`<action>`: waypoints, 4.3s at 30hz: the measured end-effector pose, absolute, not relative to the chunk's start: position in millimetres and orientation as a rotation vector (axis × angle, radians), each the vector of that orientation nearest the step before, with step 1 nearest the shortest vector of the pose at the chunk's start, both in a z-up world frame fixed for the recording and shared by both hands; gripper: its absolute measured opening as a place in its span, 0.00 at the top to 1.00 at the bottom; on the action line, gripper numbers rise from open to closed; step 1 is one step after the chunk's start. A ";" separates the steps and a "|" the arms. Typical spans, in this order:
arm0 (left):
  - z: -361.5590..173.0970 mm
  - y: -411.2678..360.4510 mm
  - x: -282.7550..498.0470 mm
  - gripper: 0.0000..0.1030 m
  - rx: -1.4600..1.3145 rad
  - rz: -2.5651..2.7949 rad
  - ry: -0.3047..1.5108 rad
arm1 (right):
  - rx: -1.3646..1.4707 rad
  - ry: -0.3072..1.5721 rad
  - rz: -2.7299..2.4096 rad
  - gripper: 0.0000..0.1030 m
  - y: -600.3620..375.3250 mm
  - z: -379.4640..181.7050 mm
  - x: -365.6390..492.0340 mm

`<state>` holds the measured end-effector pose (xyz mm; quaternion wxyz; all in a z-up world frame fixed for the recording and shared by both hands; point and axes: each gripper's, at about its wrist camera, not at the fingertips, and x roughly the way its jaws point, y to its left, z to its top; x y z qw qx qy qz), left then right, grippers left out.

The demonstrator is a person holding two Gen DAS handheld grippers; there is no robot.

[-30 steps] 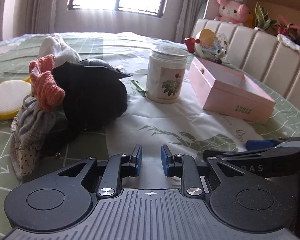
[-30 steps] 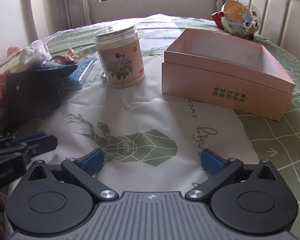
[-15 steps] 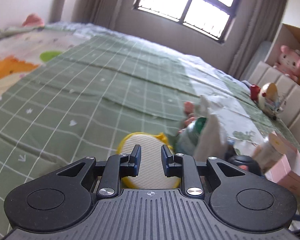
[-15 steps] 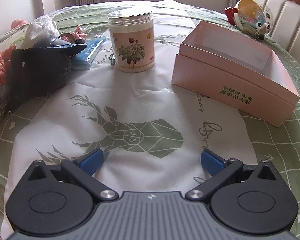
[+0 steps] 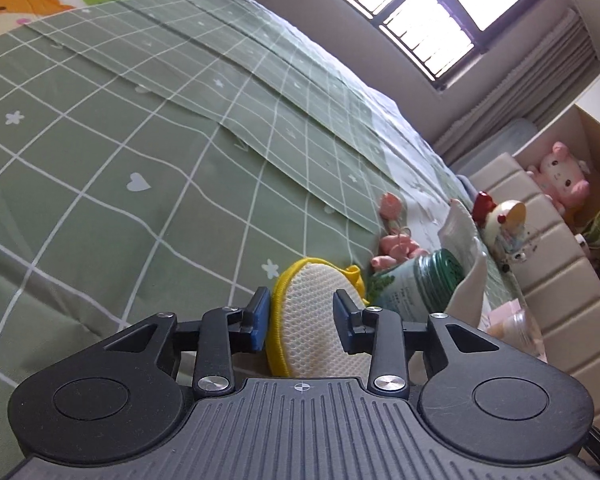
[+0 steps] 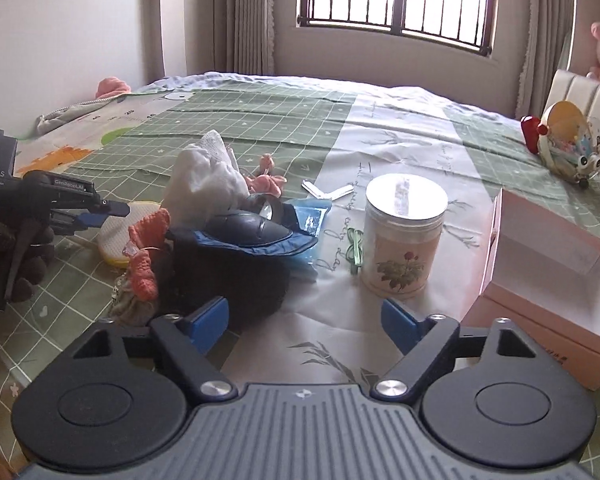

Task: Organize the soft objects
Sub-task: 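Grasp the yellow round sponge pad with the left gripper, then grasp the pink knitted sock and grey cloth with the right gripper while the left holds the pad, then lower the pad and the cloth into the pink box and open both grippers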

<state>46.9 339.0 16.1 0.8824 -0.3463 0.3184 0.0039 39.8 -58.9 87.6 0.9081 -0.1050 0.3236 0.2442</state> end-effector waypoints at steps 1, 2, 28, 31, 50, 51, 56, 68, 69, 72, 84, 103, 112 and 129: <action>19.2 336.6 44.3 0.64 -0.709 -0.015 0.658 | -0.215 0.676 0.509 0.24 -58.0 84.7 39.2; 22.8 334.5 41.4 0.64 -0.698 -0.047 0.647 | -0.216 0.680 0.516 0.24 -57.5 82.5 38.8; 78.1 260.0 -25.8 0.83 -0.419 0.084 0.497 | -0.280 0.582 0.748 0.55 39.4 72.2 8.5; 92.9 255.8 -48.5 0.83 -0.389 0.104 0.465 | -0.328 0.618 0.738 0.82 56.9 62.8 13.1; 71.1 166.9 -78.0 0.83 -0.418 -0.128 0.581 | -0.201 0.675 0.506 0.41 -122.6 75.8 -42.9; 69.7 166.5 -79.5 0.83 -0.419 -0.125 0.586 | -0.174 0.671 0.512 0.33 -127.5 75.2 -45.9; 69.7 159.5 -84.3 0.83 -0.414 -0.132 0.593 | -0.090 0.719 0.535 0.27 -119.0 58.2 -43.4; 77.5 144.1 -99.6 0.83 -0.395 -0.175 0.575 | -0.099 0.785 0.831 0.83 -106.0 74.7 -84.0; 77.7 140.7 -99.0 0.83 -0.393 -0.186 0.576 | -0.103 0.782 0.828 0.83 -110.1 79.5 -88.4; 80.0 125.4 -95.4 0.83 -0.394 -0.247 0.582 | -0.157 0.788 0.728 0.83 -129.5 83.9 -95.0; 102.7 -5.3 -18.9 0.83 -0.367 -0.642 0.671 | -0.111 0.644 0.332 0.83 -269.4 103.6 -91.2; 158.7 -100.1 262.8 0.82 -0.431 -0.622 0.663 | -0.098 0.491 0.250 0.83 -278.9 131.4 147.3; 56.6 -129.4 325.6 0.76 -0.214 -0.409 1.030 | -0.123 0.613 0.235 0.41 -276.0 72.4 169.7; 117.0 -87.9 137.2 0.64 -0.007 -0.448 0.650 | -0.019 0.510 0.226 0.27 -249.3 76.5 46.8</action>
